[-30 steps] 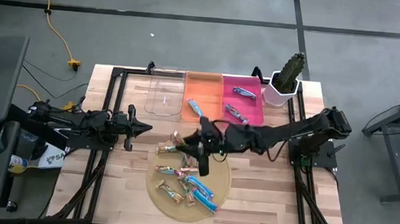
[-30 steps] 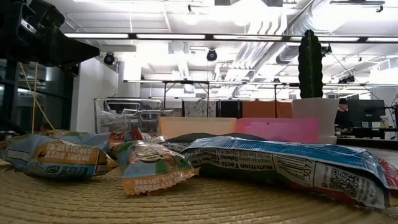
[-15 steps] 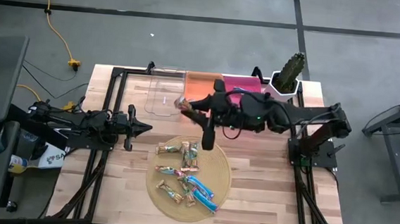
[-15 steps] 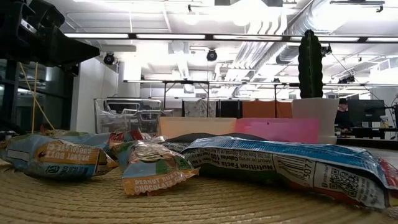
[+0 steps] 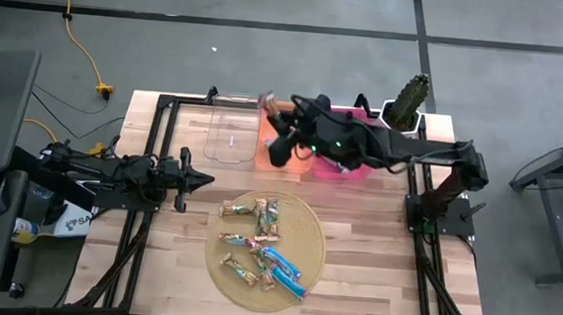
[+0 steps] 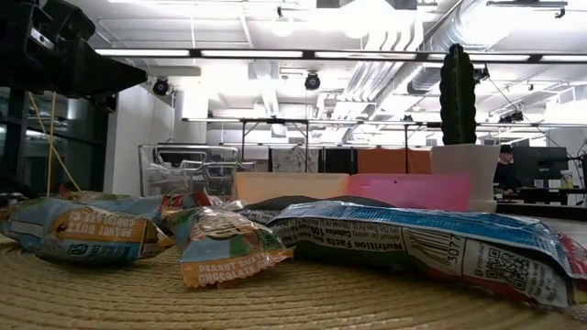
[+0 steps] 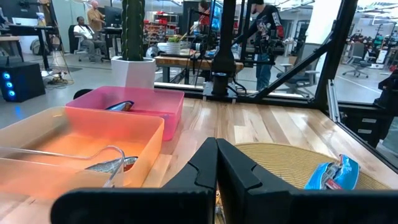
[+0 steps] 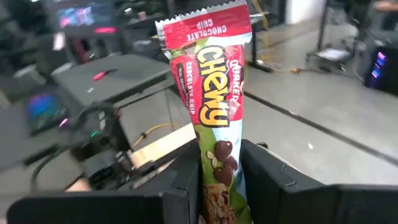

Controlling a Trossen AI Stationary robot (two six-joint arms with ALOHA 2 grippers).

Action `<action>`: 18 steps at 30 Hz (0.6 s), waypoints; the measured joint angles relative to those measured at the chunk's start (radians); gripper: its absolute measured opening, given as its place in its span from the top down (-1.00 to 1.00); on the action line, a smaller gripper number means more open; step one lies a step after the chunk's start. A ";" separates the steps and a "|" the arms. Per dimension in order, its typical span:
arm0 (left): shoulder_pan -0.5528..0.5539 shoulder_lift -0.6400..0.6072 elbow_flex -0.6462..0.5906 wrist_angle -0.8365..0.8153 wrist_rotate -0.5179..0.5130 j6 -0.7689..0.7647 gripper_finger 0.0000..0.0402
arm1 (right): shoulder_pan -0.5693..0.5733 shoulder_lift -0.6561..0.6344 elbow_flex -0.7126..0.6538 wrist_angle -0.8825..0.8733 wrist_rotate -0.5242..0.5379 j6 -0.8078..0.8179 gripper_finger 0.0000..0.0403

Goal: Pick and place Granola Bars by type
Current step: Put the red granola bar into the orange bin

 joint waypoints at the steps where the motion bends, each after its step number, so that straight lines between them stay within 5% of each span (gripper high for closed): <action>1: 0.000 0.000 0.000 0.001 0.000 0.000 1.00 | -0.019 0.007 0.000 0.000 0.004 0.029 0.57; 18: 0.000 0.000 0.000 0.000 0.000 0.000 1.00 | -0.249 0.243 0.000 -0.097 -0.073 0.524 0.57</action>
